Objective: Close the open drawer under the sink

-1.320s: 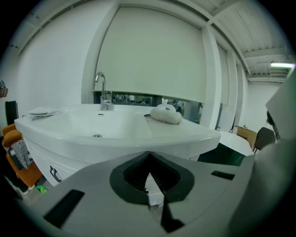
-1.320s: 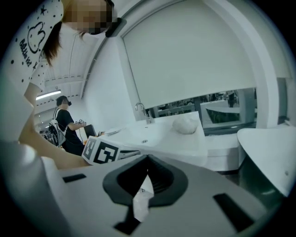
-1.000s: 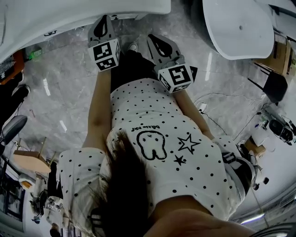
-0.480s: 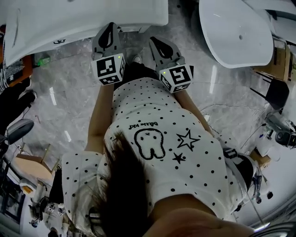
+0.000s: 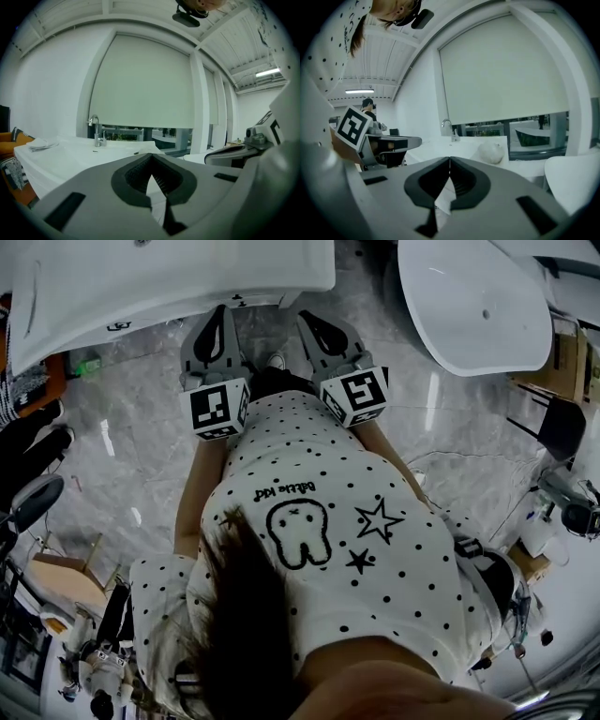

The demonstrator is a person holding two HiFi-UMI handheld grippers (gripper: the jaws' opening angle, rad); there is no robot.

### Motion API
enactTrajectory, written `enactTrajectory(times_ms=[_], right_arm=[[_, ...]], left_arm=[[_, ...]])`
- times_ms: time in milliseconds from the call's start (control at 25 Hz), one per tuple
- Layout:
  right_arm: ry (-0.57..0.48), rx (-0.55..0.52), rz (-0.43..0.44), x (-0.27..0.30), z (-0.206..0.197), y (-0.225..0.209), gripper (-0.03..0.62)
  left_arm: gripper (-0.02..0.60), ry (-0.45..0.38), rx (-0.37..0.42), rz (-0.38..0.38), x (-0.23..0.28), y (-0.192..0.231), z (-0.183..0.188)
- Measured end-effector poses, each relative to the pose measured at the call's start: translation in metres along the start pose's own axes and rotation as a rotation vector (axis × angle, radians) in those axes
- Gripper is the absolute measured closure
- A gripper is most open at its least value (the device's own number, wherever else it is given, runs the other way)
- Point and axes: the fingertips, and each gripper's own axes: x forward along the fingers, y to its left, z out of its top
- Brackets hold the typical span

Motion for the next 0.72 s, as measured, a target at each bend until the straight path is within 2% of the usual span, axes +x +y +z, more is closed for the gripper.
enactTrajectory(times_ms=[240, 440, 720], right_arm=[[-0.009, -0.012, -0.01, 0.002, 0.002, -0.002, 0.58], [-0.033, -0.031, -0.014, -0.003, 0.014, 0.0, 0.58], [-0.04, -0.114, 0.015, -0.01, 0.019, 0.021, 0.58]], left_arm=[[0.578, 0.01, 0.01, -0.039, -0.014, -0.009, 0.001], [0.578, -0.023, 0.023, -0.054, -0.022, -0.012, 0.011], [0.578, -0.015, 0.031, -0.101, -0.029, -0.022, 0.014]])
